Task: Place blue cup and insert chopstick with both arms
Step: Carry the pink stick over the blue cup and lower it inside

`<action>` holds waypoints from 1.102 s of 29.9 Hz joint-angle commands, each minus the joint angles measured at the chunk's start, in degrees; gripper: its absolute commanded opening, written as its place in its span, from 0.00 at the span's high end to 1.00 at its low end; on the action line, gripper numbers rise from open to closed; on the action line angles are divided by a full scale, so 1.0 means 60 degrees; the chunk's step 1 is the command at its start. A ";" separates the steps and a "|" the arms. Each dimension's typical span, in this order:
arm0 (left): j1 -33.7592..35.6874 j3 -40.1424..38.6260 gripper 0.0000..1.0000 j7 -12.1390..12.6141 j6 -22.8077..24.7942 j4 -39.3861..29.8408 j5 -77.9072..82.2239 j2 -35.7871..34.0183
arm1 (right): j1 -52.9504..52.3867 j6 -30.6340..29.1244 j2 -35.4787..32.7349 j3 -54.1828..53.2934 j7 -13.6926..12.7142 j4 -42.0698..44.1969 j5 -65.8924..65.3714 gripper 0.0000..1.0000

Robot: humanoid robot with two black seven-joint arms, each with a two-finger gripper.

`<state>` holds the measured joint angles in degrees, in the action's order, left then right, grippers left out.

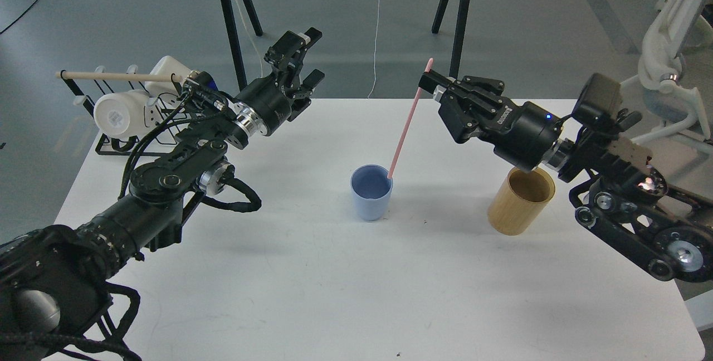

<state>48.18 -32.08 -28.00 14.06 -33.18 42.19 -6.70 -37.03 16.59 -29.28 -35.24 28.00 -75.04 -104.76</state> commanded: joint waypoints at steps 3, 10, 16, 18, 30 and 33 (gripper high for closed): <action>-0.0046 -0.0015 0.01 0.0000 0.0000 0.0096 0.0000 -0.0012 | -0.0244 0.0486 0.0967 0.0351 0.0000 0.0919 -0.0015 1.00; -0.0164 -0.0015 0.01 0.0000 0.0000 0.0155 0.0000 0.0003 | -0.0289 0.0809 0.1261 0.0366 0.0000 0.1447 -0.0337 1.00; -0.0164 -0.0015 0.01 0.0000 0.0000 0.0155 0.0000 0.0017 | -0.0318 0.0809 0.1612 0.0453 0.0000 0.2281 -0.0352 1.00; -0.0164 -0.0015 0.01 0.0000 0.0000 0.0155 0.0000 0.0003 | -0.0406 0.0809 0.1788 0.0716 0.0000 0.2559 -0.0352 1.00; -0.0178 -0.0015 0.01 0.0000 0.0000 0.0155 0.0000 0.0003 | -0.0479 0.0911 0.2521 0.1361 0.0000 0.3439 -0.0352 0.95; -0.0178 -0.0015 0.01 0.0000 0.0000 0.0155 -0.0015 0.0018 | -0.0465 0.1014 0.2507 0.1479 0.0000 0.3469 -0.0352 0.86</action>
<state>47.11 -32.17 -28.00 14.06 -32.25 42.15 -6.67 -39.86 22.12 -14.33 -27.04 28.00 -54.57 -106.88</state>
